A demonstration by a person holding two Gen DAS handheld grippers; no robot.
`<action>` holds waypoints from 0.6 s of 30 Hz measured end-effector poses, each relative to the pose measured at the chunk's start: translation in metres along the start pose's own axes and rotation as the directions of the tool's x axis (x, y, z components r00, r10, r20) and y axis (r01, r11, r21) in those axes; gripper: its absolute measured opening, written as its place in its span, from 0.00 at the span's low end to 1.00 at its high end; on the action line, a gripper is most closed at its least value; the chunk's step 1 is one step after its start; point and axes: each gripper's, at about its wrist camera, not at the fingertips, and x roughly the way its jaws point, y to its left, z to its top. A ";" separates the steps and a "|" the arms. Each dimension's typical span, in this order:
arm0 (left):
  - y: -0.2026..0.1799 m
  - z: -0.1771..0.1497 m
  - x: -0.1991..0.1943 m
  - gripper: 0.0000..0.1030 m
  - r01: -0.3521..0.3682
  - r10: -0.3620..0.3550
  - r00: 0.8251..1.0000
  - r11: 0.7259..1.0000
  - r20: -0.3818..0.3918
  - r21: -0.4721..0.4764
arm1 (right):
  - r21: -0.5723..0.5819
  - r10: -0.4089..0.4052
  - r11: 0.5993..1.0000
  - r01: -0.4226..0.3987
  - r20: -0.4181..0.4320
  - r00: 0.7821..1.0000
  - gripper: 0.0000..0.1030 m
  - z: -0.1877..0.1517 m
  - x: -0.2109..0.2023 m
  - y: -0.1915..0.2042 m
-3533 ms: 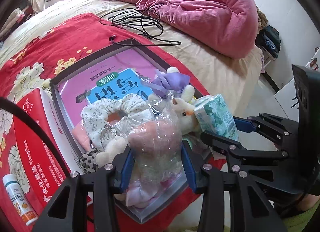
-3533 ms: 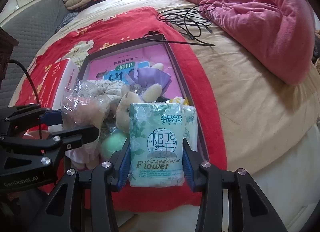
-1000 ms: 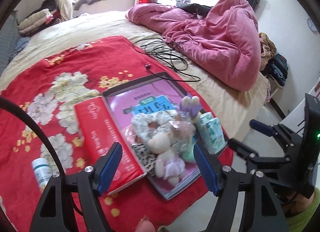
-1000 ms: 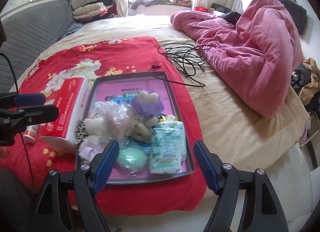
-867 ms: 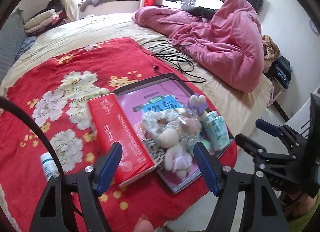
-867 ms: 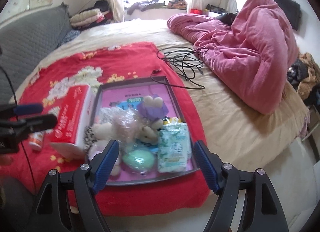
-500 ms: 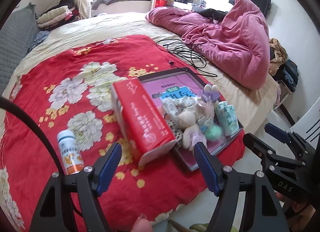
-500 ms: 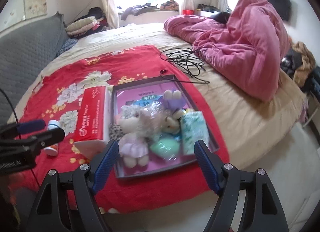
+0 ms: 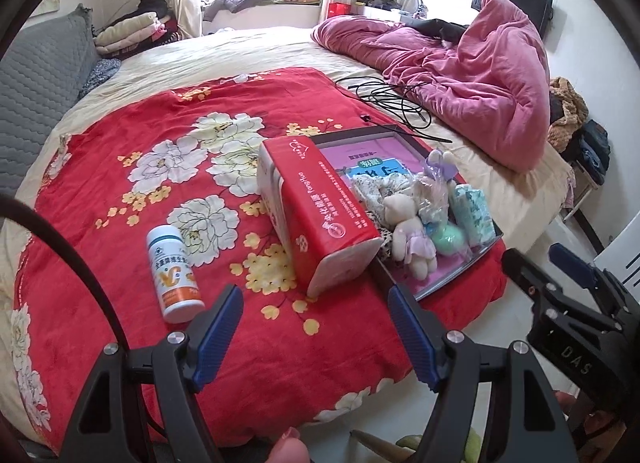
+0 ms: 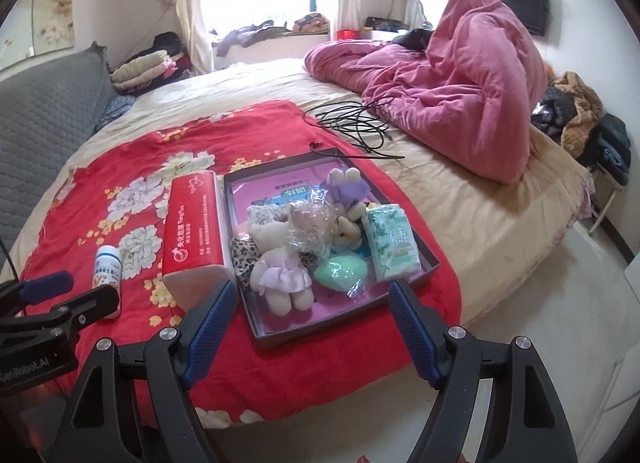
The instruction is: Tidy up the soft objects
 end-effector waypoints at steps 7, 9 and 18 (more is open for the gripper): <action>0.002 -0.015 -0.002 0.72 0.001 -0.001 1.000 1.000 -0.004 -0.019 | 0.001 -0.073 0.997 0.073 0.018 0.997 0.77 -0.011 -0.011 0.004; 0.003 -0.018 -0.003 0.72 -0.007 0.007 1.000 1.000 -0.007 -0.020 | 0.018 -0.073 0.997 0.073 0.020 0.997 0.77 -0.013 -0.014 0.002; 0.006 -0.031 -0.010 0.72 -0.013 0.013 1.000 1.000 -0.005 -0.025 | 0.021 -0.064 0.998 0.064 0.029 0.998 0.77 -0.026 -0.029 0.008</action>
